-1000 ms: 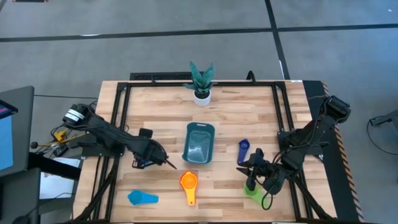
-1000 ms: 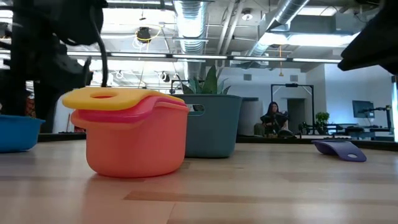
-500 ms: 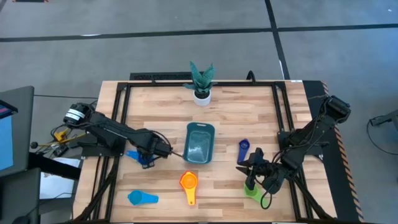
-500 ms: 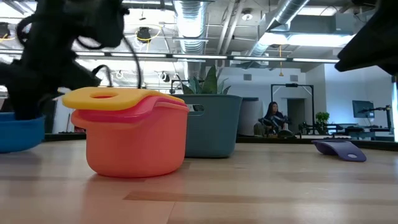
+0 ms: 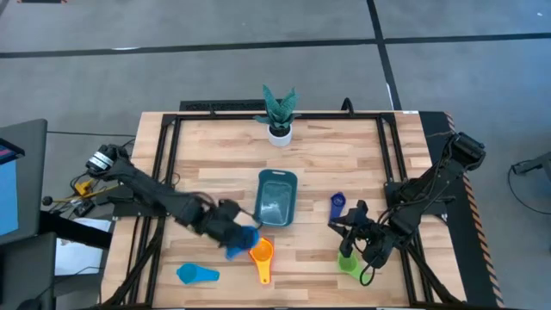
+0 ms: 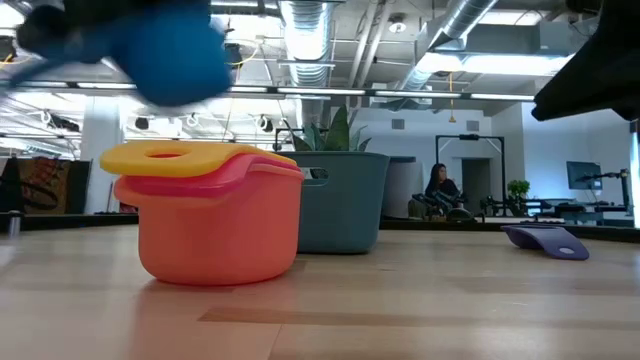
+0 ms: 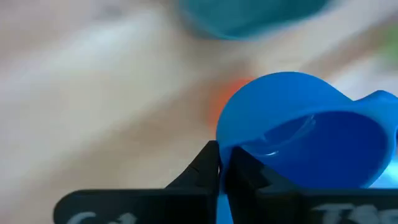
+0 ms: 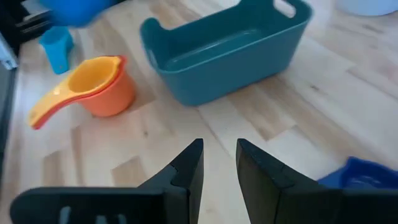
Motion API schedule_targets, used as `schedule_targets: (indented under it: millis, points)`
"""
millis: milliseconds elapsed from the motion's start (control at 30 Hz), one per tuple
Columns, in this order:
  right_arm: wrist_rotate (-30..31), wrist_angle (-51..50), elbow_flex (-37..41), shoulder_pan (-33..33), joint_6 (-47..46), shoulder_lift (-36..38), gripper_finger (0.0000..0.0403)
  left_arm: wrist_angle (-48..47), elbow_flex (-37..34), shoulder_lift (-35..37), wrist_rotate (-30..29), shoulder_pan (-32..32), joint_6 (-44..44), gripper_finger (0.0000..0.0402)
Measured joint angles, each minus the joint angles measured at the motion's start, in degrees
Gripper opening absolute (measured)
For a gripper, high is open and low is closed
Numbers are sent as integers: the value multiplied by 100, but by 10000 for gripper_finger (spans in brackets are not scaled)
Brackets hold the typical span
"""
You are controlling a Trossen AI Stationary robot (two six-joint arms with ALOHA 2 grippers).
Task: Nest measuring cups in basket
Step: Remove the yellow measuring cup from the stacked measuring cup
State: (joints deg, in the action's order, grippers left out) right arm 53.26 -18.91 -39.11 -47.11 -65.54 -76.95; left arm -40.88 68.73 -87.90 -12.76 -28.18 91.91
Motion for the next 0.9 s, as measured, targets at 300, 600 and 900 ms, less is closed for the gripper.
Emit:
schedule_targets:
  millis: [300, 600, 900]
  points:
    - [212, -142, 0, 205, -53, -1, 119, 978, 164, -610, -59, -616, 2100, 4]
    - [90, -132, 0, 341, -90, -2, 119, 1202, 168, -795, 29, -438, 2545, 4]
    - [73, -143, 0, 243, -105, -2, 119, 1189, 142, -795, 94, -346, 2405, 4]
